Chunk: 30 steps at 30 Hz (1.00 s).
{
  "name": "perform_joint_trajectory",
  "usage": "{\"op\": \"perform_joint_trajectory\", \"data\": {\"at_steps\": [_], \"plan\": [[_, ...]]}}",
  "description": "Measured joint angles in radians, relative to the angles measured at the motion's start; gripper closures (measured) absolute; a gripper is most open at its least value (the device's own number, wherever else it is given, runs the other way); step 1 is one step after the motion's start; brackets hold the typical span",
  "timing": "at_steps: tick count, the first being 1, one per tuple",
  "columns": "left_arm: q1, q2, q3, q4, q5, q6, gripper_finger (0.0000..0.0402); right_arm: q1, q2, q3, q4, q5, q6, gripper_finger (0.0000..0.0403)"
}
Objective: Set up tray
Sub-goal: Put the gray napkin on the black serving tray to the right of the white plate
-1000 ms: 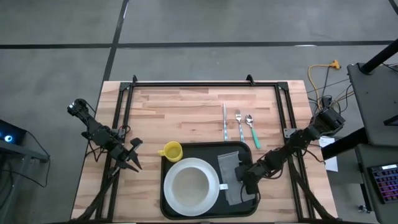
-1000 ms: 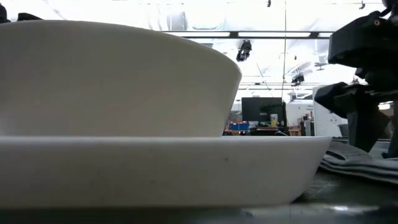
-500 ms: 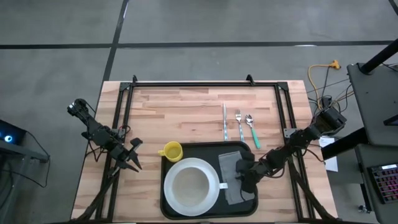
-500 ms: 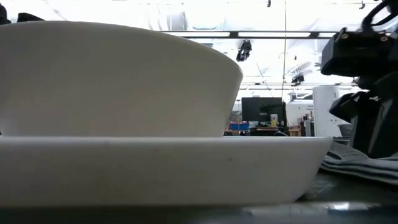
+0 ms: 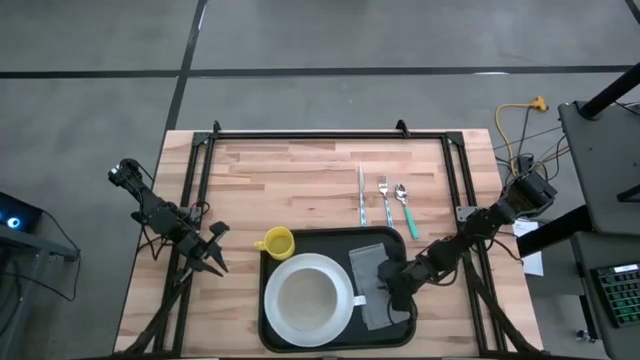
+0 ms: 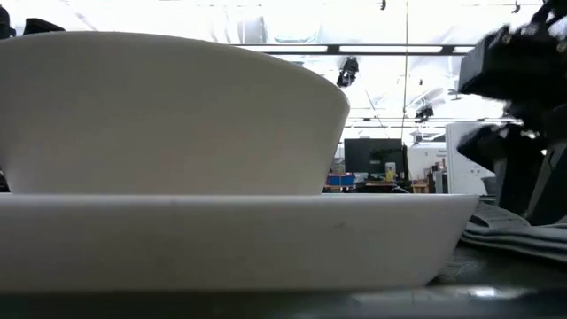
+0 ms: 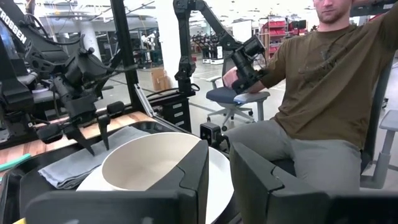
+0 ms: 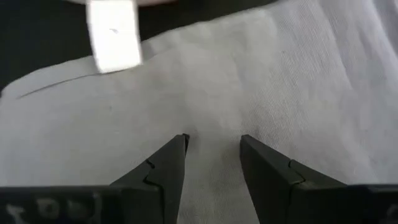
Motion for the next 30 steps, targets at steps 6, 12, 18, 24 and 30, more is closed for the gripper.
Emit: {"op": "perform_joint_trajectory", "data": {"at_steps": [6, 12, 18, 24, 30], "plan": [[0.0, 0.0, 0.0, 0.0, 0.0, 0.0, 0.0354, 0.001, -0.002, 0.049, 0.014, 0.0, -0.239, 0.0272], [0.0, 0.0, 0.0, 0.0, 0.0, 0.0, 0.0354, -0.018, -0.001, 0.062, 0.015, -0.145, -0.367, 0.0267], [0.0, 0.0, 0.0, 0.0, 0.0, 0.0, 0.0354, -0.023, 0.02, 0.066, 0.017, -0.173, -0.429, 0.0225], [0.0, 0.0, 0.0, 0.0, 0.0, 0.0, 0.0354, -0.023, 0.033, 0.065, 0.013, -0.164, -0.468, 0.0171], [0.0, 0.0, 0.0, 0.0, 0.0, 0.0, 0.0354, -0.031, 0.101, 0.068, 0.027, -0.165, -0.429, 0.0141]]}}
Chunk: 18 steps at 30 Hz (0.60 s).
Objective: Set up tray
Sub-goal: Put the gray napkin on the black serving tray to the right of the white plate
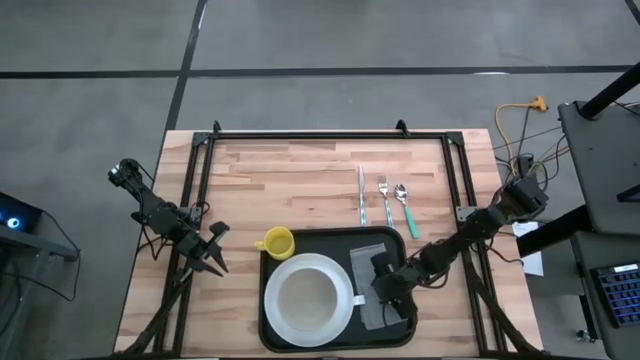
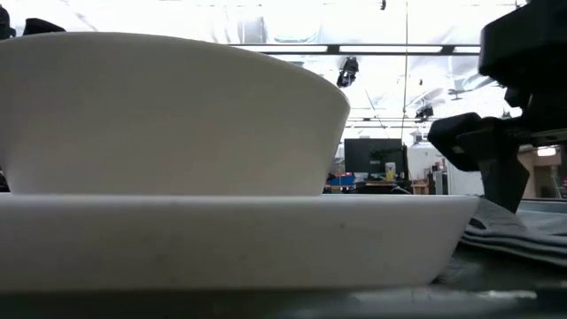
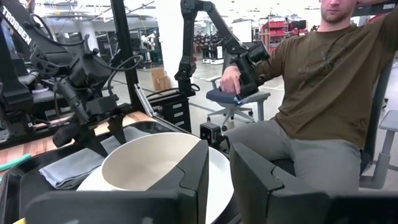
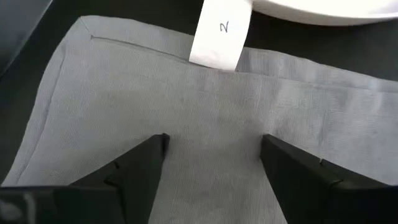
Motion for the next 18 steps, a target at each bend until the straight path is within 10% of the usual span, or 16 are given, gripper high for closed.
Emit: {"op": "perform_joint_trajectory", "data": {"at_steps": [18], "plan": [[0.0, 0.0, 0.0, 0.0, 0.0, 0.0, 0.0354, -0.01, 0.044, 0.012, 0.023, 0.012, 0.349, 0.0148]]}}
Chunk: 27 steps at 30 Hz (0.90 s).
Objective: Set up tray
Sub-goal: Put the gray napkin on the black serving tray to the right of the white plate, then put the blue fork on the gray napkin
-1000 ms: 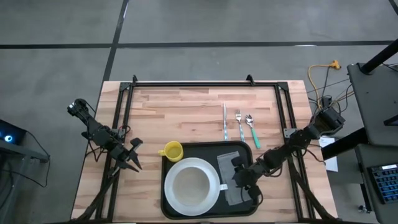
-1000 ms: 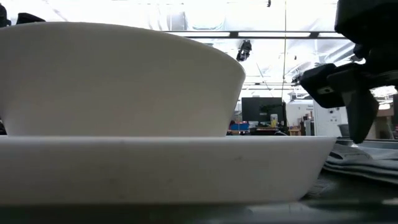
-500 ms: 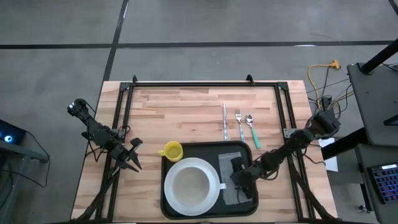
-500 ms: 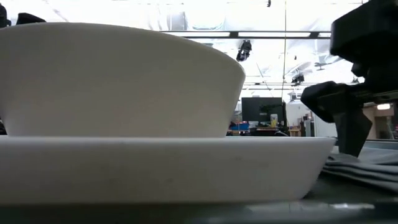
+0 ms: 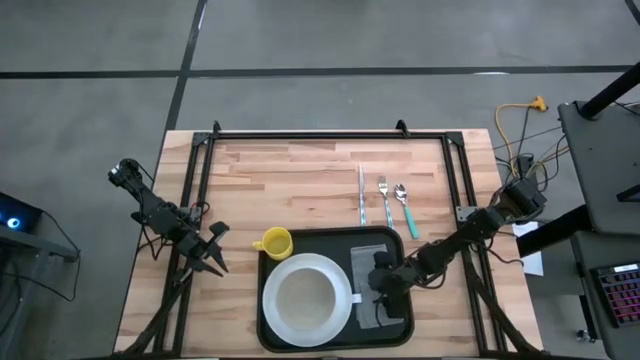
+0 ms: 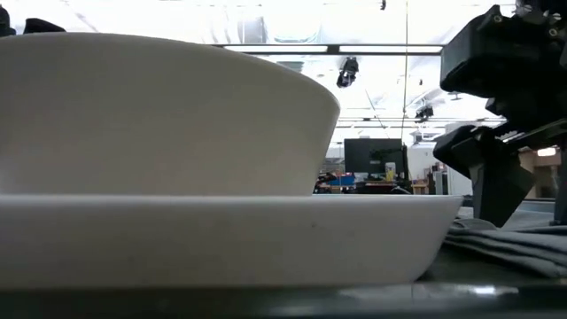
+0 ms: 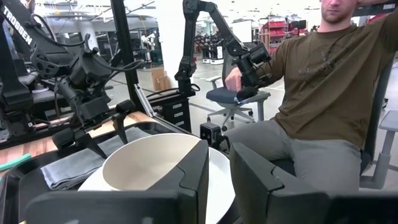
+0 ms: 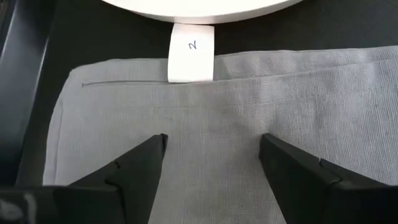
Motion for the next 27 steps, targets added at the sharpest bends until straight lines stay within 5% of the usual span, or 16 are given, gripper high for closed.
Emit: {"op": "perform_joint_trajectory", "data": {"at_steps": [6, 14, 27], "plan": [[0.0, 0.0, 0.0, 0.0, 0.0, 0.0, 0.0354, 0.002, -0.029, 0.046, -0.052, -0.015, -0.047, 0.0158], [0.0, 0.0, 0.0, 0.0, 0.0, 0.0, 0.0354, 0.001, -0.135, 0.127, -0.349, 0.012, -0.069, 0.016], [0.0, 0.0, 0.0, 0.0, 0.0, 0.0, 0.0354, -0.008, -0.17, 0.243, -0.362, 0.074, -0.092, 0.0159]]}}
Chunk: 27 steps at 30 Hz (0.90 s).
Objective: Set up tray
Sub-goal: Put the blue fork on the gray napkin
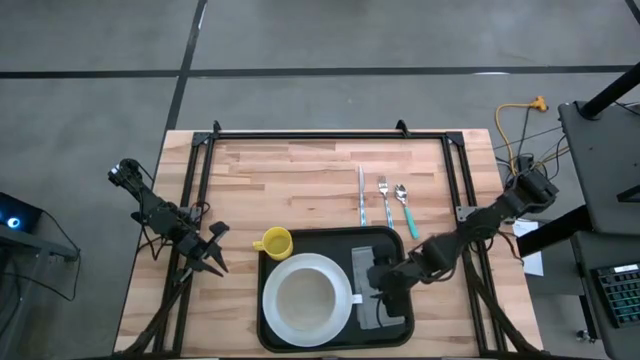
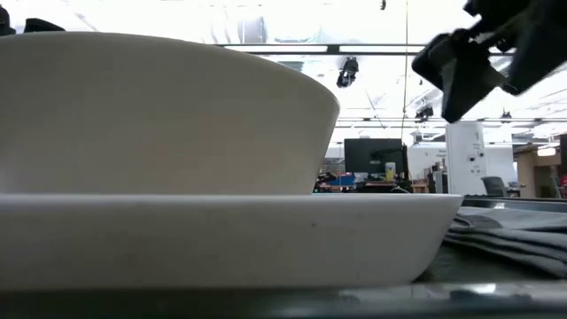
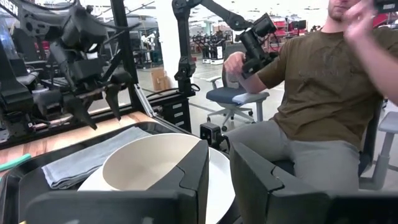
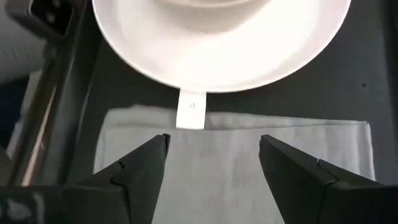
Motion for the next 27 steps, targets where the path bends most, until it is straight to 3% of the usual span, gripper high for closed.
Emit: {"op": "perform_joint_trajectory", "data": {"at_steps": [6, 11, 14, 21, 27], "plan": [[0.0, 0.0, 0.0, 0.0, 0.0, 0.0, 0.0354, -0.079, -0.006, 0.132, -0.226, 0.014, 0.113, 0.0161], [0.0, 0.0, 0.0, 0.0, 0.0, 0.0, 0.0354, -0.109, -0.009, 0.207, -0.358, 0.148, 0.222, 0.0165], [0.0, 0.0, 0.0, 0.0, 0.0, 0.0, 0.0354, -0.111, -0.014, 0.213, -0.394, 0.233, 0.27, 0.0164], [0.0, 0.0, 0.0, 0.0, 0.0, 0.0, 0.0354, -0.171, -0.048, 0.19, -0.505, 0.263, 0.41, 0.0156], [0.0, 0.0, 0.0, 0.0, 0.0, 0.0, 0.0354, -0.292, -0.081, 0.131, -0.509, 0.281, 0.441, 0.0155]]}}
